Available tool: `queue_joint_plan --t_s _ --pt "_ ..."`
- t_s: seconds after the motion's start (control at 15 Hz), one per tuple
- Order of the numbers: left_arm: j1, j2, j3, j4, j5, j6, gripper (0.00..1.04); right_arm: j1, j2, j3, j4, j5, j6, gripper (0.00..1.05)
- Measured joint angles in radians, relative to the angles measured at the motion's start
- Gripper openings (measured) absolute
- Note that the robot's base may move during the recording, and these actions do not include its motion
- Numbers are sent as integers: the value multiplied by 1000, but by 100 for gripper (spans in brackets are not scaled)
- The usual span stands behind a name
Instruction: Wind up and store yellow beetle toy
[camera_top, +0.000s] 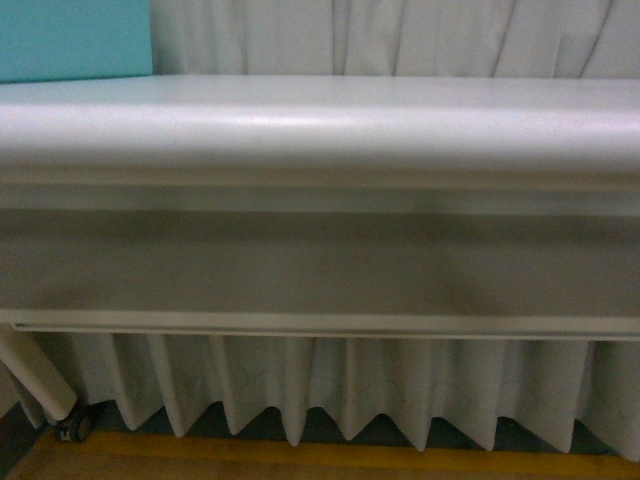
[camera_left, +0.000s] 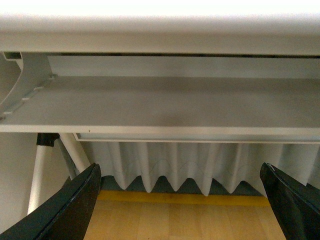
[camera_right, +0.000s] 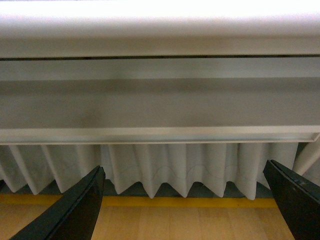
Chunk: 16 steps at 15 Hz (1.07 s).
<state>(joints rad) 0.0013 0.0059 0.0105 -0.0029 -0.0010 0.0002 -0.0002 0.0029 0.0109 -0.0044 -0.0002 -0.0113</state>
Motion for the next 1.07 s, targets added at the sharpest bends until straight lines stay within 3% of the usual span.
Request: queue_joint_plan --t_s 1.07 --pt "0 0 0 -3 0 0 98 0 0 0 -1 1 1 98"
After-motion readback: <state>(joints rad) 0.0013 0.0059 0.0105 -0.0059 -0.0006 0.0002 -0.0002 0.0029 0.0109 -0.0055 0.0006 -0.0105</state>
